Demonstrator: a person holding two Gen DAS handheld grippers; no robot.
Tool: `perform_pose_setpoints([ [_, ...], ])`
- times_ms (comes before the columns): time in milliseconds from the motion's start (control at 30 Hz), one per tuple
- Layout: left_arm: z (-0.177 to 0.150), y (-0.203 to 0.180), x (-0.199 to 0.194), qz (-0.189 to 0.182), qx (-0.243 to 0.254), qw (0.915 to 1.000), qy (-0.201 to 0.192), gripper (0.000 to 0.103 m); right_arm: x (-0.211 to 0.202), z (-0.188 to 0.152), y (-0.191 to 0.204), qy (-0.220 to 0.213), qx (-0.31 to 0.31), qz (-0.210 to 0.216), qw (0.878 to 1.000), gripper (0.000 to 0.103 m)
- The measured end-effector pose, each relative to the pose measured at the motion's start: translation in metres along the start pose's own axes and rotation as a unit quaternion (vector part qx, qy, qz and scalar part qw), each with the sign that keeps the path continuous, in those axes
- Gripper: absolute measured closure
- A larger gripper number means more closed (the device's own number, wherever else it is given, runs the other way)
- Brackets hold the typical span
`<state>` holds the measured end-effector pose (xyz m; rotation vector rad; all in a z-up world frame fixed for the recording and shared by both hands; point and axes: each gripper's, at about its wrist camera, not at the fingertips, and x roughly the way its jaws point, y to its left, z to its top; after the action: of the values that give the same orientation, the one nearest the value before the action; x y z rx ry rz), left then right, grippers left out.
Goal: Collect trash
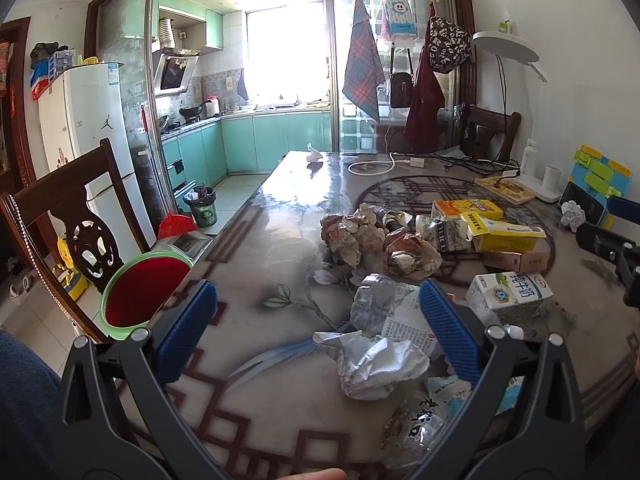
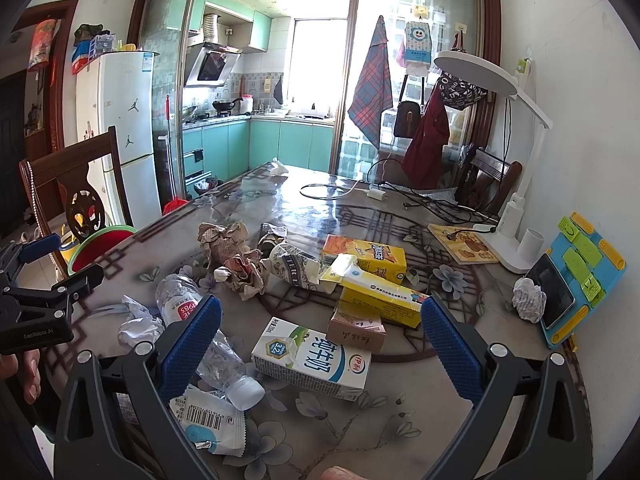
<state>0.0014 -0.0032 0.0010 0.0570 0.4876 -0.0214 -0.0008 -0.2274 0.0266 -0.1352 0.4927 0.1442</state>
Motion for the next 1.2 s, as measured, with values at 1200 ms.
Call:
perform_pose_setpoints([
  [1200, 0.0012, -0.0017, -0.0046, -0.004, -0.002, 1.0000, -0.008, 0.004, -0.0018, 0.0018, -0.0007, 0.001, 0.001, -0.004, 1.000, 0.006],
])
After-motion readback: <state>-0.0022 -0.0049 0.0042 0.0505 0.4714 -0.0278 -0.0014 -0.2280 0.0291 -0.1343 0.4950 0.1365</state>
